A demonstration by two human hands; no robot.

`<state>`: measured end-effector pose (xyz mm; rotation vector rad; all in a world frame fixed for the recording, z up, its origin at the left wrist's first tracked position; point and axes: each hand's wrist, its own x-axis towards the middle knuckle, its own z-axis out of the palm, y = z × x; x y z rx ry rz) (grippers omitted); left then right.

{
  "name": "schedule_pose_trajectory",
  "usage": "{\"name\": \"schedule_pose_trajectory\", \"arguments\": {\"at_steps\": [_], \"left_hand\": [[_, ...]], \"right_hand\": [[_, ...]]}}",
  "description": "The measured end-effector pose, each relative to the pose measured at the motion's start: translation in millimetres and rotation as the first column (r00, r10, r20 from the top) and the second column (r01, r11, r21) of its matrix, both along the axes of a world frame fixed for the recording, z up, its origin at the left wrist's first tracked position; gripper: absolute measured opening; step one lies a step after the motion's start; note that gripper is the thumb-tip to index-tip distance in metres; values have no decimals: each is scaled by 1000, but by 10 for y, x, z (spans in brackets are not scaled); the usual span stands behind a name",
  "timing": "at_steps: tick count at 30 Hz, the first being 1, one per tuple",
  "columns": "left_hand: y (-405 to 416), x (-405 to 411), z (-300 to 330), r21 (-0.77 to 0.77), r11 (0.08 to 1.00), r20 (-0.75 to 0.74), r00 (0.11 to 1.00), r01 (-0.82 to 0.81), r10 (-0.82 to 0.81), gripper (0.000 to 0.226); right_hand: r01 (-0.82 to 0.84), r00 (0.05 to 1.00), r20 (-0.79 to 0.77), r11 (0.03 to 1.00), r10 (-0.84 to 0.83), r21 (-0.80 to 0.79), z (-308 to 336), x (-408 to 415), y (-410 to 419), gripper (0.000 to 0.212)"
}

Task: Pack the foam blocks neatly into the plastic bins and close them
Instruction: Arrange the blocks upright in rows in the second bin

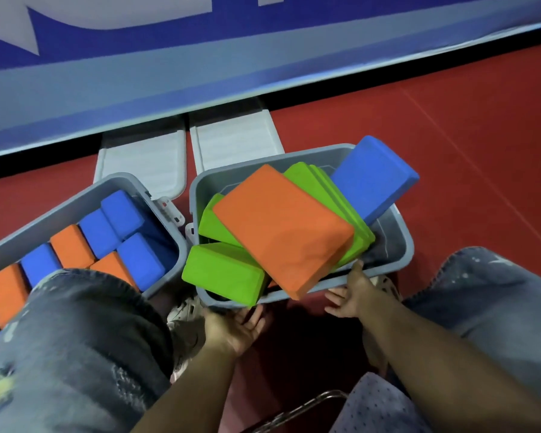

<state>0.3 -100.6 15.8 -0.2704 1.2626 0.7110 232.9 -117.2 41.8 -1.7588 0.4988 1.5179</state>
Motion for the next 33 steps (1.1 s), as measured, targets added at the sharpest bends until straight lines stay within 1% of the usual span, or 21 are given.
{"name": "schedule_pose_trajectory", "arguments": {"at_steps": [3,6,9,11,13,15,17,19,20,21,23,24,25,27,29,30,31,33], "left_hand": [[14,-1,39,-23,1000,-7,1000,14,-14,72],[78,35,131,-54,996,-46,997,67,-69,73],[144,-13,217,-75,993,-77,992,89,-95,72],[210,-86,337,-28,998,-100,993,61,-64,67],[287,-161,491,52,998,-134,991,22,-15,61],[350,-219,671,139,990,-175,985,12,12,58],[404,-240,855,196,977,-212,976,88,-46,52],[402,-217,1020,209,957,-275,951,201,-140,45],[400,-202,1085,225,944,-318,934,241,-163,46],[406,-186,1120,231,931,-398,901,282,-174,52],[440,-188,1155,250,876,-574,792,412,-209,66],[447,-186,1193,264,830,-633,738,492,-236,67],[449,-176,1248,281,781,-648,711,557,-273,60],[444,-172,1366,294,707,-597,701,643,-390,48],[425,-192,1487,292,664,-541,691,689,-479,51],[424,-214,1524,294,650,-544,682,701,-489,52],[433,-237,1547,303,650,-549,686,696,-478,52],[458,-293,1566,331,703,-526,741,629,-416,48]], "right_hand": [[-36,999,18,999,36,24,-23,-17,-30,69],[-79,996,36,996,78,38,30,-65,-57,70],[-99,995,-22,994,100,37,133,-162,-86,63],[-84,991,-99,995,90,62,233,-239,-68,57],[-73,982,-165,991,90,111,368,-323,-25,56],[-45,983,-166,982,76,184,502,-378,27,57],[-2,988,-147,971,38,239,628,-416,71,62],[7,991,-130,956,33,294,741,-434,76,74],[-26,993,-103,944,63,329,812,-449,69,76],[-78,992,-62,928,107,364,888,-484,63,75],[-238,971,96,889,218,391,1015,-550,49,67],[-324,944,195,867,267,379,1053,-574,51,65],[-390,910,290,847,296,361,1085,-600,52,68],[-504,821,460,807,337,308,1111,-655,60,75],[-581,726,579,780,370,231,1112,-707,84,81],[-627,659,637,760,400,172,1106,-724,106,87],[-677,566,693,731,447,82,1103,-734,140,95],[-727,394,764,682,511,-81,1171,-742,205,114]]}}
